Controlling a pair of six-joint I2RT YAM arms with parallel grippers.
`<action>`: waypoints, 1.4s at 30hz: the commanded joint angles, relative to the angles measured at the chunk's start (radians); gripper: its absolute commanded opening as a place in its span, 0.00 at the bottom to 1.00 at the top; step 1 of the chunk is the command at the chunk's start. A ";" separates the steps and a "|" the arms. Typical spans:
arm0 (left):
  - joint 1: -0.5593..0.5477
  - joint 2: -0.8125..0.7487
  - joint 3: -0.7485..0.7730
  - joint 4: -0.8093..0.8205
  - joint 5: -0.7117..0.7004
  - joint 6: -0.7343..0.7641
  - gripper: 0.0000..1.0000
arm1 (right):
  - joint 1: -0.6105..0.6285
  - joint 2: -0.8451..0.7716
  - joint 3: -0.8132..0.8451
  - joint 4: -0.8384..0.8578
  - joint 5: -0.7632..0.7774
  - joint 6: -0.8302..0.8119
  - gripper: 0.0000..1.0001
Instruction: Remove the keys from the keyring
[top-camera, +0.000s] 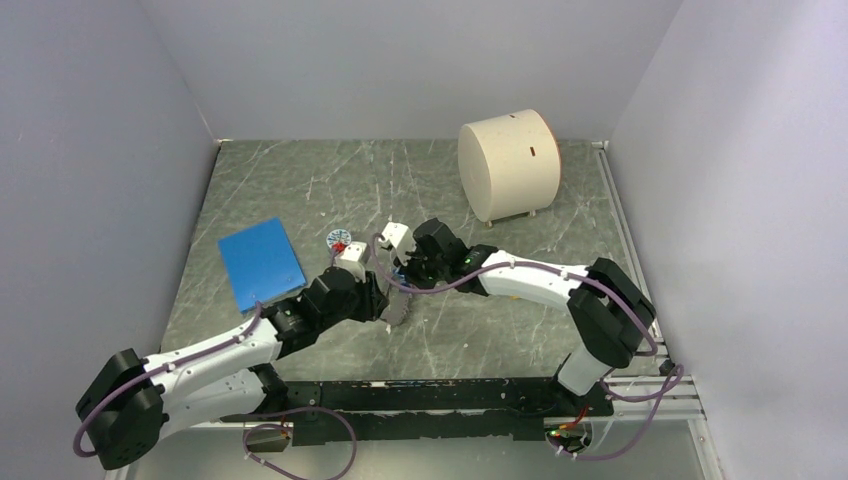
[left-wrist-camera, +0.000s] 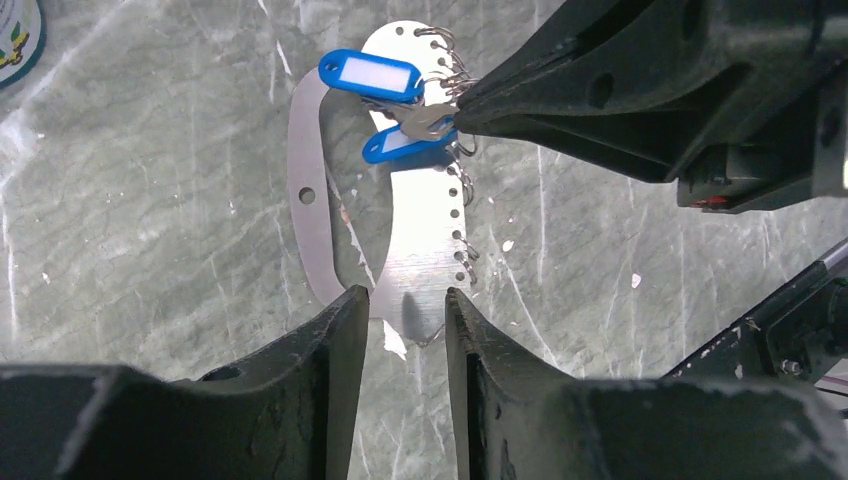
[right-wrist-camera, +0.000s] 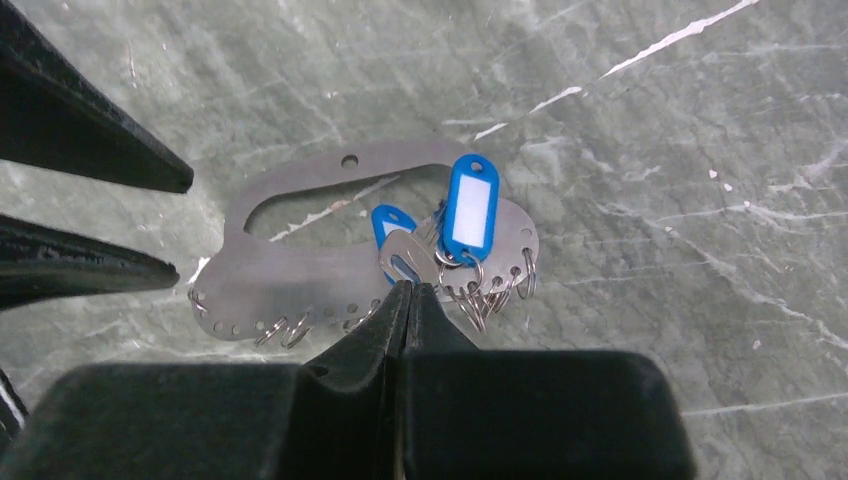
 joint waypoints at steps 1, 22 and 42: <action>-0.004 -0.023 0.011 0.040 0.030 0.046 0.40 | -0.004 -0.055 -0.015 0.124 0.002 0.075 0.00; -0.004 -0.004 0.140 0.030 0.077 0.116 0.43 | 0.030 -0.209 0.015 0.063 0.303 0.438 0.00; -0.004 0.051 0.183 0.074 0.032 0.206 0.44 | 0.039 -0.236 -0.048 0.118 0.302 0.443 0.00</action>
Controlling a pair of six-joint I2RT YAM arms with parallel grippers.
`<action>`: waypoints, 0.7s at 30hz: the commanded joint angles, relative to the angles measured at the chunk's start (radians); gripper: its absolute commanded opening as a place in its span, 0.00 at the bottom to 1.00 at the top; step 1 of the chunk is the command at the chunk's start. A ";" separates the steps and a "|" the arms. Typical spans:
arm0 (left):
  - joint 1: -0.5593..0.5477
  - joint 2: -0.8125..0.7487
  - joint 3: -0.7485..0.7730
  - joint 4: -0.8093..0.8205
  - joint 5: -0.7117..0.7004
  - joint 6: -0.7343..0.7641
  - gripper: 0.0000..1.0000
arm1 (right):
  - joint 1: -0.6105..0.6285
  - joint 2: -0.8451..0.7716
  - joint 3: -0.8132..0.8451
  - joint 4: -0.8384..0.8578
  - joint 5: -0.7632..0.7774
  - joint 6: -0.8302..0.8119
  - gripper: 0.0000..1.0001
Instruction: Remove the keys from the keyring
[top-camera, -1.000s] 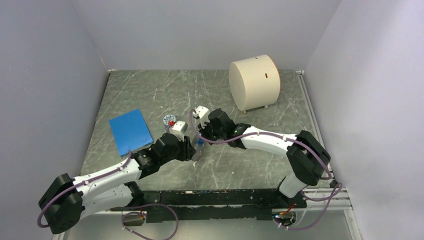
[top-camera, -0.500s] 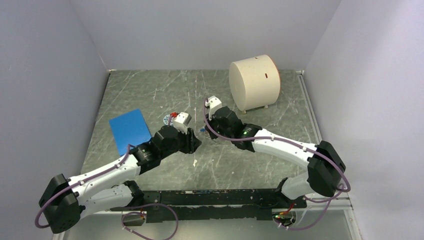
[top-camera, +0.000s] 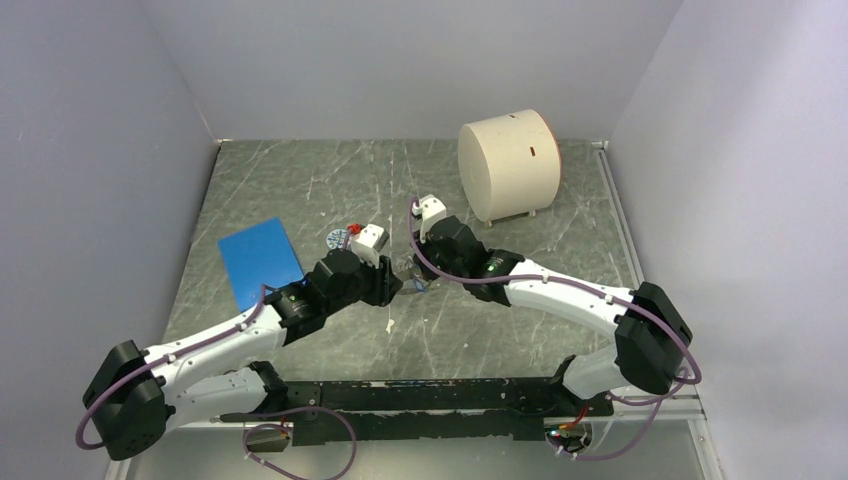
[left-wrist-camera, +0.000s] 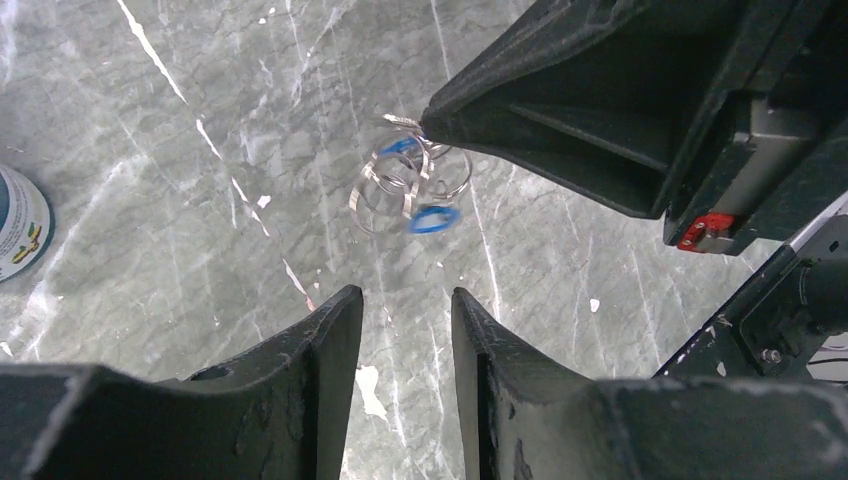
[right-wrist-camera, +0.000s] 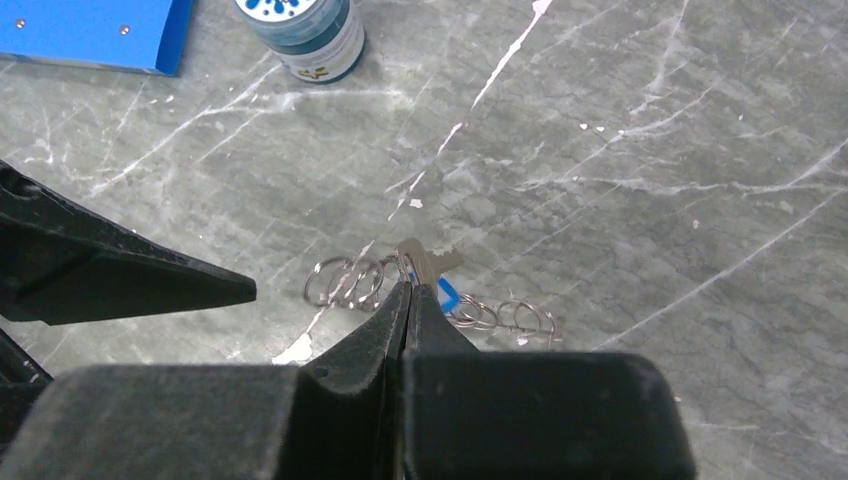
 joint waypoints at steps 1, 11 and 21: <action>-0.004 -0.007 0.031 0.045 -0.038 0.020 0.44 | 0.005 -0.020 -0.012 0.089 -0.010 -0.006 0.00; -0.002 -0.011 0.031 0.043 -0.044 0.034 0.45 | 0.006 -0.042 -0.050 0.175 -0.138 -0.054 0.00; -0.003 -0.072 0.011 0.027 -0.063 0.018 0.44 | 0.007 -0.053 -0.135 0.318 -0.321 -0.110 0.00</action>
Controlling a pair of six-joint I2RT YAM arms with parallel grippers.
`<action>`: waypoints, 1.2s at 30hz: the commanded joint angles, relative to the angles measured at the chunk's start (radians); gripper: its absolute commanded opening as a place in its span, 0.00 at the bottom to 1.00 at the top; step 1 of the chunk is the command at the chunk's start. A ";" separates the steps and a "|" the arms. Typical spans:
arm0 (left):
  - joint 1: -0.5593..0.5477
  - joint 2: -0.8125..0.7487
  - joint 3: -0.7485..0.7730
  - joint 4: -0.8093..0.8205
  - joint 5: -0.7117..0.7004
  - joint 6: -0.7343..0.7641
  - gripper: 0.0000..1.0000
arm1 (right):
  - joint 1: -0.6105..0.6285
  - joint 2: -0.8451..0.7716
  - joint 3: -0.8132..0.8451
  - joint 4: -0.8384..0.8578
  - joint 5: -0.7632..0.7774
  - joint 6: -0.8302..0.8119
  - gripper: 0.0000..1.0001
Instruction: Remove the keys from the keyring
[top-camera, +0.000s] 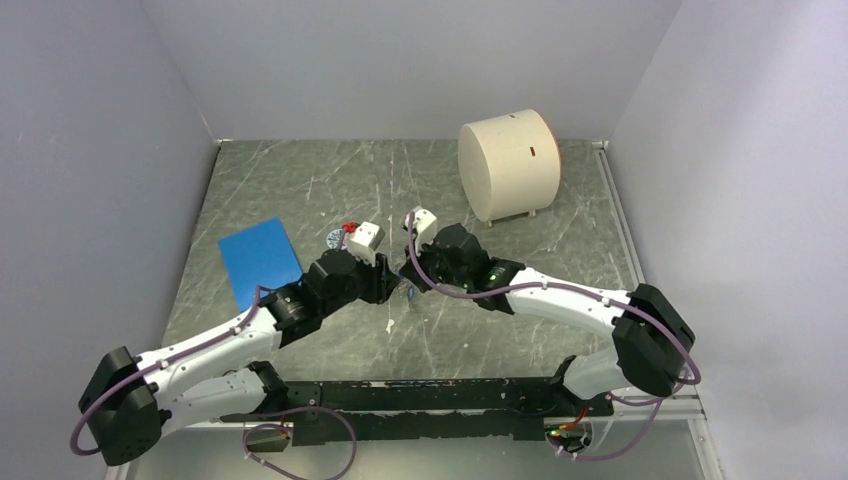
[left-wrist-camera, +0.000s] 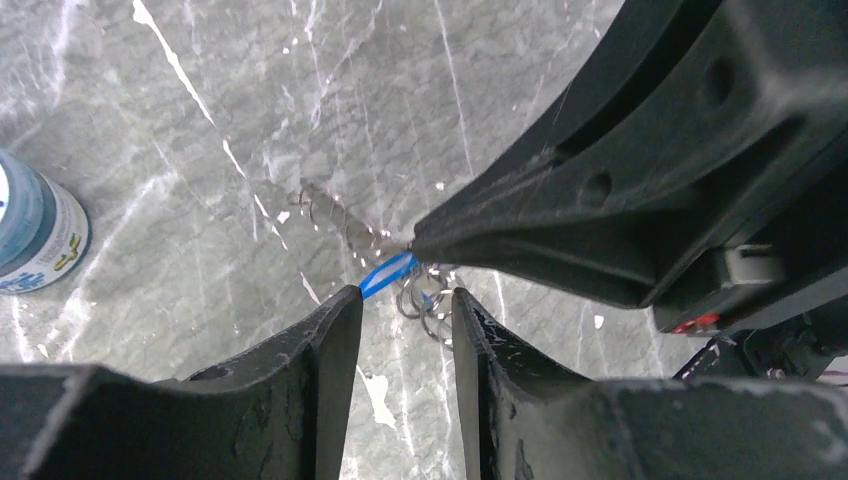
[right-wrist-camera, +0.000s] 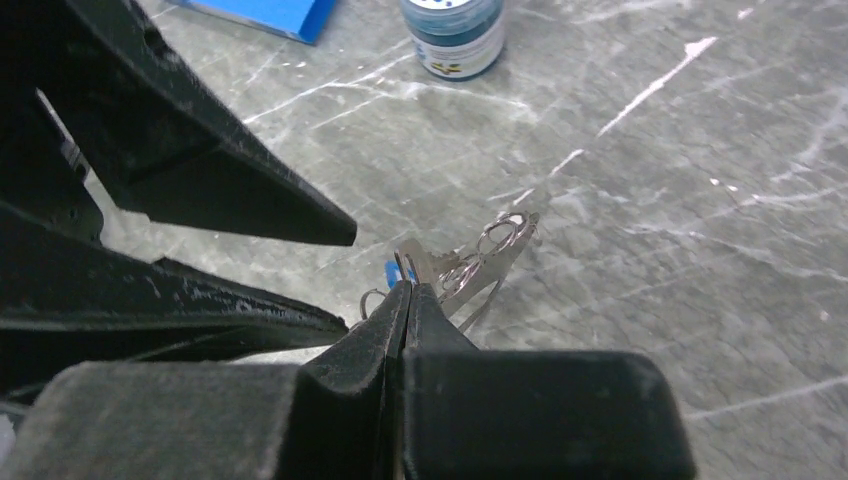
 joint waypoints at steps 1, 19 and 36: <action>-0.002 -0.056 0.003 0.028 -0.025 -0.005 0.44 | 0.005 -0.040 -0.056 0.182 -0.104 -0.037 0.00; -0.003 -0.045 -0.083 0.099 0.041 -0.118 0.44 | 0.006 0.005 -0.059 0.216 -0.105 -0.032 0.00; -0.002 -0.004 -0.076 0.124 0.099 -0.105 0.37 | 0.006 0.020 -0.057 0.212 -0.057 -0.010 0.00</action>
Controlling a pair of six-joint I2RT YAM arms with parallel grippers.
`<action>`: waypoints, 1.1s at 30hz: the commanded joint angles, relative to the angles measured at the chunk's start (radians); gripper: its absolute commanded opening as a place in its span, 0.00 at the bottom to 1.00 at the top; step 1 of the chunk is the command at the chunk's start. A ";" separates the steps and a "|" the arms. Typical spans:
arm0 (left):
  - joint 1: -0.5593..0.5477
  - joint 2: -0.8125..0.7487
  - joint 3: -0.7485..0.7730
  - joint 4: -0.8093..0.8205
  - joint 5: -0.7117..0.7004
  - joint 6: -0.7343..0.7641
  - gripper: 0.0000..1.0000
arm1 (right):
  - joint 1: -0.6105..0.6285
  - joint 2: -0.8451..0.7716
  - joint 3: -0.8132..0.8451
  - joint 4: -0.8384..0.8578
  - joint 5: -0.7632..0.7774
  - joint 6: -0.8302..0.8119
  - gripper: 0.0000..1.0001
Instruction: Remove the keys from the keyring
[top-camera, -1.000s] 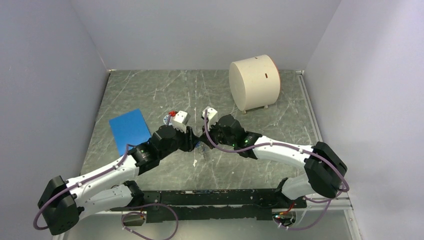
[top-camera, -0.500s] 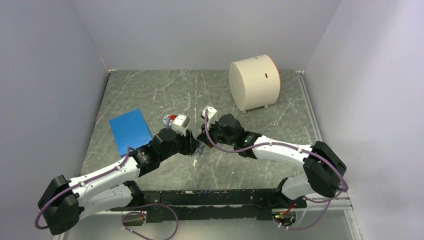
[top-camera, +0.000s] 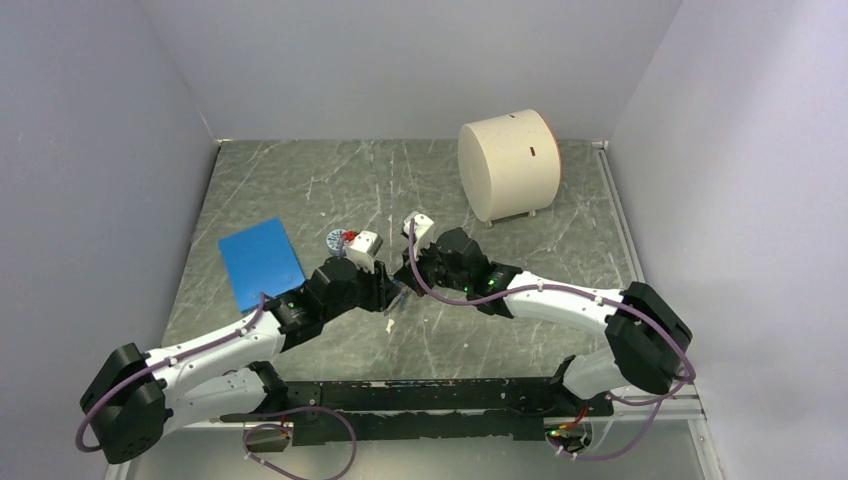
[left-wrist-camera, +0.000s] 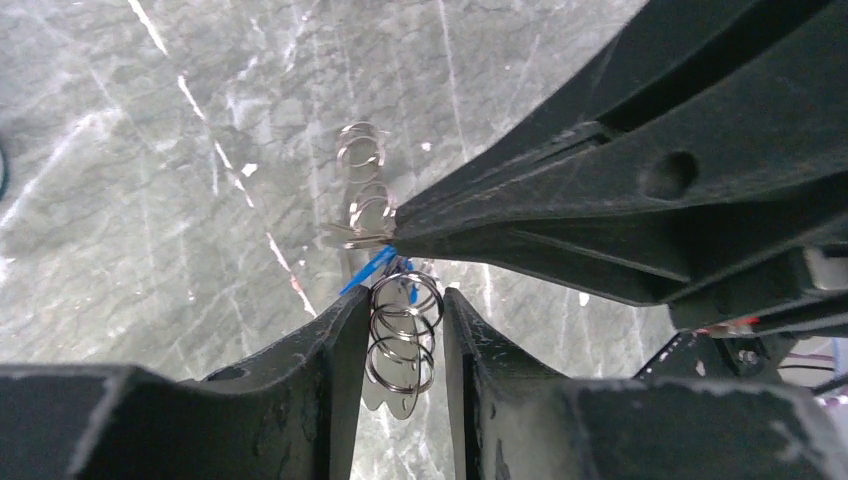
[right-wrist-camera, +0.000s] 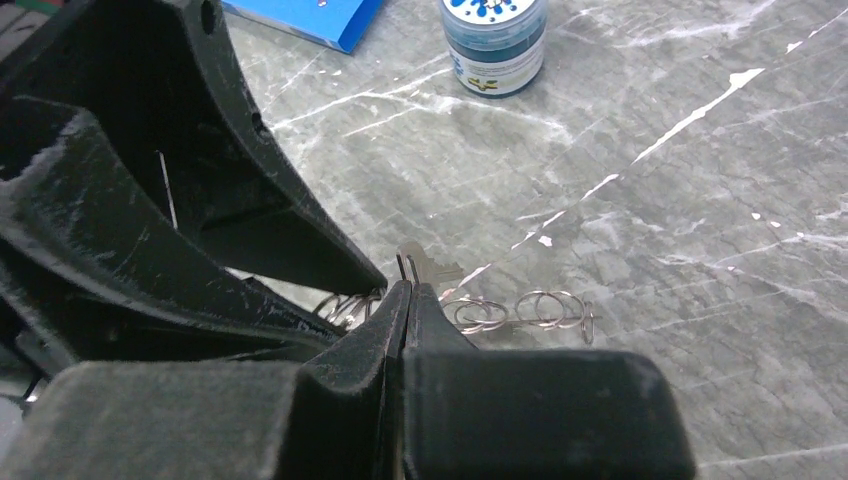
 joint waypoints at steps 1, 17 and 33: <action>-0.002 -0.004 -0.008 0.096 0.096 -0.008 0.34 | 0.002 0.009 0.009 0.061 0.050 0.015 0.00; -0.109 0.036 -0.011 0.287 0.358 0.102 0.37 | -0.002 0.066 0.011 0.069 0.104 0.048 0.00; -0.112 -0.038 -0.010 0.066 0.049 0.042 0.39 | -0.058 0.058 -0.059 0.188 -0.037 0.058 0.00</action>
